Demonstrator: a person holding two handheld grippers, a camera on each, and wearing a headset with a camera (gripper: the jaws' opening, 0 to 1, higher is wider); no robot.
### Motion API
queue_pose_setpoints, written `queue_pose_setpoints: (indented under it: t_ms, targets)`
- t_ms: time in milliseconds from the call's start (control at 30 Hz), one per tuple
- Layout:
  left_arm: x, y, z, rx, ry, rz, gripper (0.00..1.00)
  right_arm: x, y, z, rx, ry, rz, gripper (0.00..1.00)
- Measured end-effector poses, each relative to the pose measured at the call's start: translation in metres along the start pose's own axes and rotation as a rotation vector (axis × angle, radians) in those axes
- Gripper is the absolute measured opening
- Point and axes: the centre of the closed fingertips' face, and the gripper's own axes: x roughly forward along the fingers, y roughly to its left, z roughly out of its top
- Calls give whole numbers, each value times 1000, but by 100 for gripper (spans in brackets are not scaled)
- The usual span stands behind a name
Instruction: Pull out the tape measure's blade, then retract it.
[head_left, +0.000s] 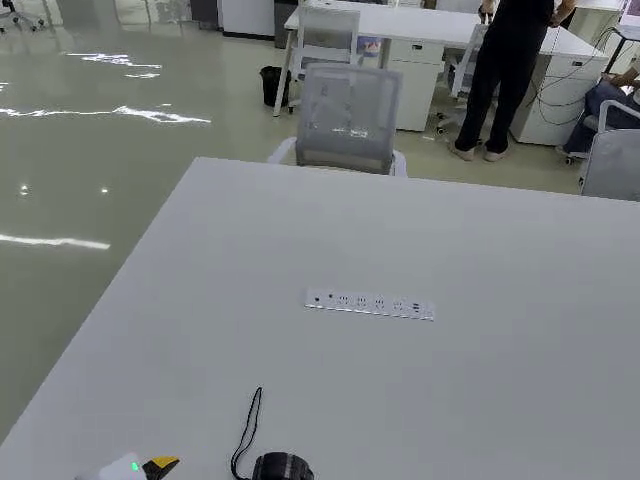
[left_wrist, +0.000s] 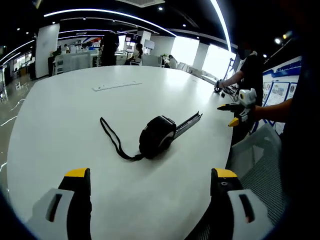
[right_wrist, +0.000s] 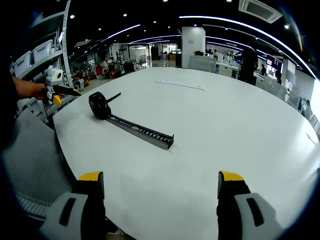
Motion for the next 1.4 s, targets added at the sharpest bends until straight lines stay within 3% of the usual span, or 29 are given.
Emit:
queue_pose_setpoints:
  t_ms: [233,300,400,500,633,767,1100,1400]
  targets:
    - [-17,5,-14,-24,-9,44,99,-3,2,2,-7,-6,4,96]
    - [-20,3,-16,-22,-14,51,99,-2,8,3,-15,-11,40,97]
    - [-23,2,-18,-37,-22,53,99,-3,13,3,-40,-1,50,96]
    - [-29,4,-17,-54,-49,73,99,-3,19,6,0,-5,80,94]
    - [-34,4,-17,-76,-74,87,99,-3,16,7,11,-4,64,97]
    - [-39,2,-20,-79,-72,90,99,-3,9,6,17,5,31,100]
    - [-47,3,-26,-72,-68,119,99,-9,9,1,21,-9,34,100]
    - [-44,5,-34,-93,-70,116,99,-14,8,-6,25,15,23,100]
